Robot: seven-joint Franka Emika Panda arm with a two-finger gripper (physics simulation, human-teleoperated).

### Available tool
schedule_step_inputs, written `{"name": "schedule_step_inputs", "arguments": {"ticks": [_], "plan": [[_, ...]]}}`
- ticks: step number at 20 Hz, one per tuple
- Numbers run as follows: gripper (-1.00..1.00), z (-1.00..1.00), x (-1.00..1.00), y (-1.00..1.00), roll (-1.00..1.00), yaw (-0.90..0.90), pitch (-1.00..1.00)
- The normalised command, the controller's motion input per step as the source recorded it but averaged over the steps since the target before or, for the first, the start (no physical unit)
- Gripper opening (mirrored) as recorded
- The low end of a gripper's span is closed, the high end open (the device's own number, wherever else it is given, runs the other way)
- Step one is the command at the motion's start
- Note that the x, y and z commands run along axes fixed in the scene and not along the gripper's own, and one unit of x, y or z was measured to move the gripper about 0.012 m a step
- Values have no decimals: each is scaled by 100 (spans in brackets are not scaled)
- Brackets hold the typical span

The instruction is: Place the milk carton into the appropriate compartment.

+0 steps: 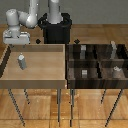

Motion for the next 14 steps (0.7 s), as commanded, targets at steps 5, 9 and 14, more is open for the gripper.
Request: {"name": "schedule_step_inputs", "arguments": {"ticks": [5,9,14], "plan": [[100,0,60,0,0,3,0],[100,0,0,0,0,0,0],[100,0,0,0,0,0,0]]}}
